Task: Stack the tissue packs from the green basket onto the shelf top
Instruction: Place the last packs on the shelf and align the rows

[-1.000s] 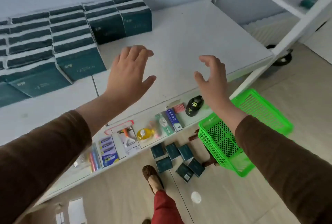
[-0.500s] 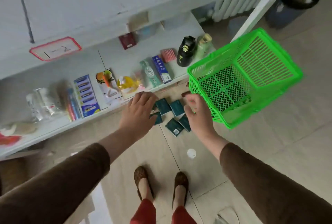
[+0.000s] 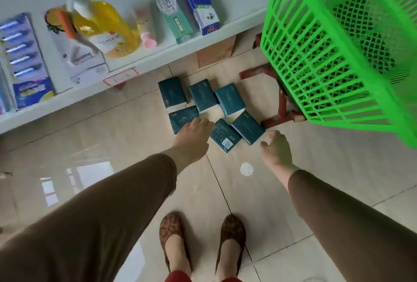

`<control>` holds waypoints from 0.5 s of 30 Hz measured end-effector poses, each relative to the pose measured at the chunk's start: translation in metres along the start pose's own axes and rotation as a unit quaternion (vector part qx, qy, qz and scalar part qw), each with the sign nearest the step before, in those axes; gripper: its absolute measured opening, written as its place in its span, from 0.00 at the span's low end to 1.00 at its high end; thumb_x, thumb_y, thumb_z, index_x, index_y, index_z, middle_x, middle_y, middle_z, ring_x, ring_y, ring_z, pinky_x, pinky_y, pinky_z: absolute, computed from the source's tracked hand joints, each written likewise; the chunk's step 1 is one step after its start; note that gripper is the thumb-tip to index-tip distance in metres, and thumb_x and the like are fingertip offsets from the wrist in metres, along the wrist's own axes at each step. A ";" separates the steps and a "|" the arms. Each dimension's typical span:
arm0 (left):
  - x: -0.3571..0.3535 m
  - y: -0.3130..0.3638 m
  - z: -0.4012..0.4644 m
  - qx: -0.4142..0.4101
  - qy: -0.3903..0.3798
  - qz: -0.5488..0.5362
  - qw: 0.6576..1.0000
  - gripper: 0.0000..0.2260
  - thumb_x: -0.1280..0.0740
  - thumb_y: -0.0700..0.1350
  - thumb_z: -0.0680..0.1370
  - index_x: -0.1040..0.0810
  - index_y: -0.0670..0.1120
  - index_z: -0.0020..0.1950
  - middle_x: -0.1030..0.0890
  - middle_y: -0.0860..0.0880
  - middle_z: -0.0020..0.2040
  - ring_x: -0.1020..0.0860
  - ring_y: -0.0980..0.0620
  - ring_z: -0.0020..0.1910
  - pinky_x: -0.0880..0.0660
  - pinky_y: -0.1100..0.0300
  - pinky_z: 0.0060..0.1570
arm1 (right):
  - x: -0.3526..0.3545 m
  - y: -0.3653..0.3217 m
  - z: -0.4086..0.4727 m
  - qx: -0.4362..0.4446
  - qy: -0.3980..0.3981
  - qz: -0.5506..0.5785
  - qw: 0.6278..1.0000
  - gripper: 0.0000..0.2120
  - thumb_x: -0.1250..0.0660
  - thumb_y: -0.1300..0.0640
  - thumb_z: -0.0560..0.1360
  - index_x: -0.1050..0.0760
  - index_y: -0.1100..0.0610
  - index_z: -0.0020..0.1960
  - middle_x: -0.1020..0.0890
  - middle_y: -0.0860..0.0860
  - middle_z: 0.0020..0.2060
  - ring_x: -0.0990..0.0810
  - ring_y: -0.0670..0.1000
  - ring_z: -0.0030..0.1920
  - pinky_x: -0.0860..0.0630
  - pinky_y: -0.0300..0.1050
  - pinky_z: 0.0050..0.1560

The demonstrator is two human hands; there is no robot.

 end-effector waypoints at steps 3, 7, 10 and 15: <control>-0.042 0.004 0.044 -0.020 -0.007 0.024 0.999 0.24 0.36 0.37 0.76 0.32 0.48 0.71 0.28 0.49 0.65 0.31 0.47 0.66 0.31 0.51 0.64 | -0.026 0.011 0.037 0.016 0.016 -0.030 0.999 0.20 0.35 0.59 0.80 0.30 0.58 0.70 0.25 0.58 0.66 0.24 0.59 0.65 0.25 0.50 0.61; -0.085 0.002 0.087 -0.015 -0.012 0.039 0.999 0.26 0.34 0.35 0.75 0.34 0.47 0.72 0.29 0.47 0.64 0.30 0.44 0.63 0.28 0.49 0.62 | -0.054 0.016 0.071 0.047 0.030 -0.062 0.996 0.21 0.34 0.56 0.79 0.32 0.57 0.70 0.26 0.57 0.67 0.25 0.58 0.66 0.22 0.53 0.62; -0.105 -0.001 0.102 0.001 0.003 0.021 1.000 0.26 0.30 0.39 0.74 0.34 0.47 0.70 0.30 0.46 0.60 0.28 0.43 0.57 0.25 0.50 0.51 | -0.066 0.019 0.087 0.057 0.047 -0.106 0.992 0.23 0.32 0.53 0.78 0.33 0.57 0.70 0.27 0.57 0.67 0.27 0.58 0.65 0.23 0.52 0.60; -0.144 0.017 0.110 0.017 0.009 0.028 0.999 0.41 0.26 0.65 0.68 0.36 0.46 0.72 0.33 0.46 0.63 0.30 0.45 0.56 0.25 0.50 0.50 | -0.083 0.024 0.101 0.081 0.066 -0.169 0.980 0.31 0.25 0.46 0.72 0.33 0.56 0.68 0.26 0.56 0.65 0.28 0.57 0.64 0.23 0.50 0.59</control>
Point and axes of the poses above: each hand's wrist, its own z-axis towards the middle knuckle, its own x-axis out of the back of the hand, y = z × x, the point moved 10 cm from there along z, towards the middle knuckle
